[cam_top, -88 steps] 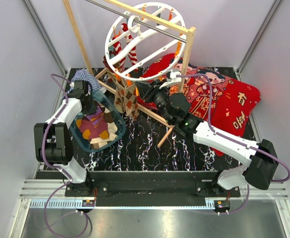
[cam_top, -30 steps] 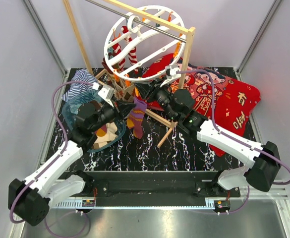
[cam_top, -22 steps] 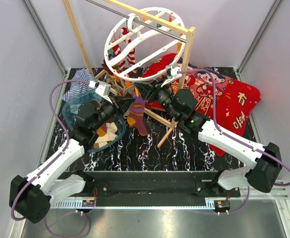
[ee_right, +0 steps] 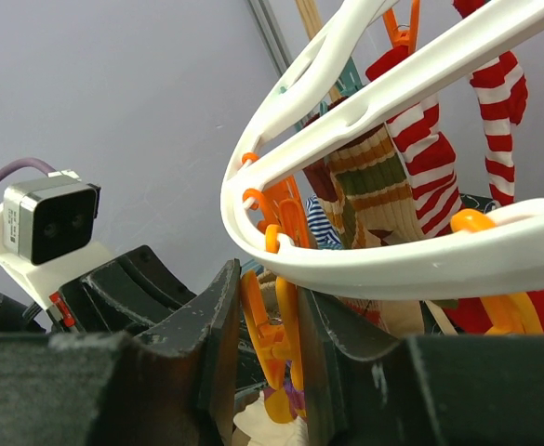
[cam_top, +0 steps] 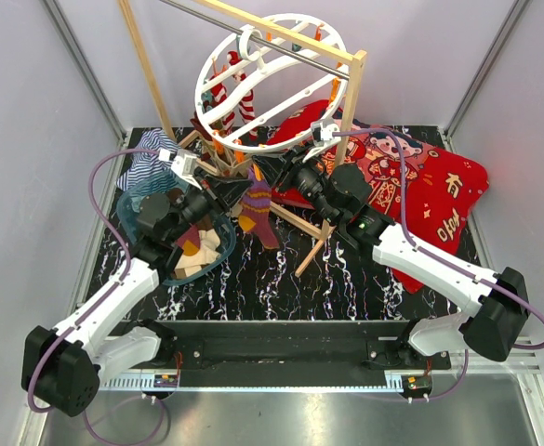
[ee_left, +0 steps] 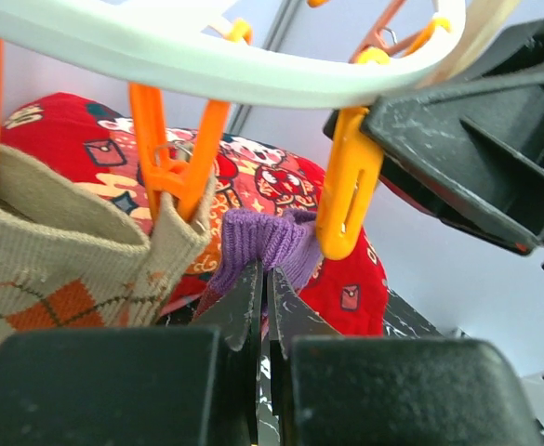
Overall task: Clip the socks to the hanger
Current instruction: Clamp the sock onto the hanger, then open the clamp at the hanger.
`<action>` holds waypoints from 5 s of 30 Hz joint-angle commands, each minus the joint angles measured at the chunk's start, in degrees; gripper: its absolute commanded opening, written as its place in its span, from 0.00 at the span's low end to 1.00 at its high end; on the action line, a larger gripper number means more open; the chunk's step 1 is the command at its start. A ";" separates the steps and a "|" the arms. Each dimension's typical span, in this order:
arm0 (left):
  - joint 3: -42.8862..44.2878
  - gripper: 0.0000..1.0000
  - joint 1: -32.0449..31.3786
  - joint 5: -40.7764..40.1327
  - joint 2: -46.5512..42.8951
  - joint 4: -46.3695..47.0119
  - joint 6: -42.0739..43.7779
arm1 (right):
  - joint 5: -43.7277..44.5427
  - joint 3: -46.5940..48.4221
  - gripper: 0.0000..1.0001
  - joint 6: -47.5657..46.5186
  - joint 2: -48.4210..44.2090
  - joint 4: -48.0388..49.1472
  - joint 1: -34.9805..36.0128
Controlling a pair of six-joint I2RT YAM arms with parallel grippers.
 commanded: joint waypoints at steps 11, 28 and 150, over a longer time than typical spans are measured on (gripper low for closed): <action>-1.34 0.00 0.23 4.11 -1.37 4.81 -0.16 | -0.99 0.57 0.00 -0.98 -1.20 0.82 -0.70; 0.24 0.00 1.29 3.23 -1.99 4.72 -2.00 | -2.75 0.92 0.00 0.43 -1.11 0.99 -0.78; 8.86 0.06 1.29 -12.59 -6.38 -20.95 5.38 | -8.63 7.06 0.85 -17.42 -7.18 -16.14 -0.70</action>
